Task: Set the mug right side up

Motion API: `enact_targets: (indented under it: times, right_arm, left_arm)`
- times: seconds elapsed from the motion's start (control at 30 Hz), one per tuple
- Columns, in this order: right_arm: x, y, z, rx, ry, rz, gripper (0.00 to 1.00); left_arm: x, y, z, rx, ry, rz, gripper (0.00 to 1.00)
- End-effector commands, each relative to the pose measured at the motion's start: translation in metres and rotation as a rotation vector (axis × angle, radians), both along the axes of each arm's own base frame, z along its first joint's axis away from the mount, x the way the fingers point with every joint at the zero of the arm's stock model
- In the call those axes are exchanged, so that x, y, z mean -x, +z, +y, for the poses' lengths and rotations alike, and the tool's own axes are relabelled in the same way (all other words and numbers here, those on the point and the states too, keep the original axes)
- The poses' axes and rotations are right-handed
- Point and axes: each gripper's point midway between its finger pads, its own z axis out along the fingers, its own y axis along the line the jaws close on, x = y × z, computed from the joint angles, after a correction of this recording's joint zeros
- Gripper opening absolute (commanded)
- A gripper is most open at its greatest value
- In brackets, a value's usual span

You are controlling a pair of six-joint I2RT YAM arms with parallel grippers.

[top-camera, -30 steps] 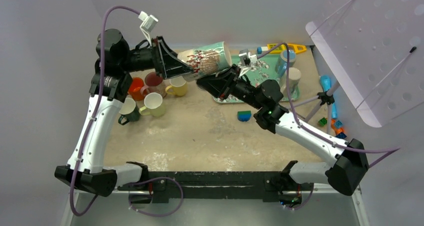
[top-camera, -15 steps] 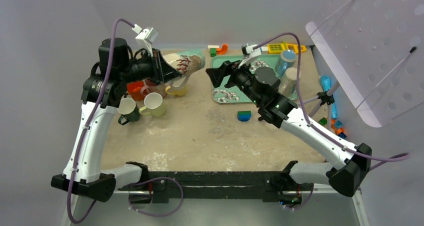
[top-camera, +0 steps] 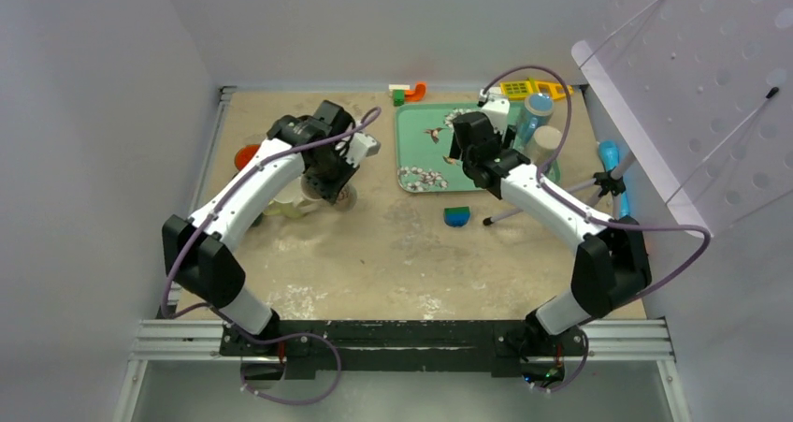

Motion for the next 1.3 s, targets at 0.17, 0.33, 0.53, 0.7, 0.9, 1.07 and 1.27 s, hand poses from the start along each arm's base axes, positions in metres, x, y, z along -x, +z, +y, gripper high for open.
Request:
enact_targets:
  times: [0.17,0.33,0.53,0.7,0.9,1.07,1.27]
  right_arm:
    - [-0.005,-0.025,-0.063,0.028,-0.268,0.007,0.81]
    - [0.005,-0.032,-0.084,-0.006,-0.388,-0.032,0.89]
    - [0.004,-0.051,-0.110,-0.033,-0.514,-0.014,0.99]
    - [-0.005,-0.065,-0.128,-0.054,-0.604,0.015,0.97]
    - [-0.027,-0.075,-0.131,-0.089,-0.616,0.034,0.90]
    - [-0.031,-0.099,-0.138,-0.134,-0.619,0.083,0.82]
    - [-0.046,-0.112,-0.138,-0.151,-0.593,0.111,0.74]
  left_arm:
    - [-0.021,-0.031,0.027,-0.323,-0.134,-0.001,0.00]
    - [-0.024,-0.055,0.022,-0.346,-0.156,0.068,0.00]
    - [-0.025,-0.070,0.014,-0.317,-0.164,0.102,0.06]
    - [-0.017,-0.052,0.003,-0.224,-0.184,0.077,0.38]
    - [-0.019,-0.012,0.002,-0.167,-0.191,-0.047,0.45]
    - [-0.010,0.006,0.001,-0.120,-0.205,-0.084,0.46]
    - [0.000,0.024,-0.004,-0.055,-0.220,-0.107,0.46]
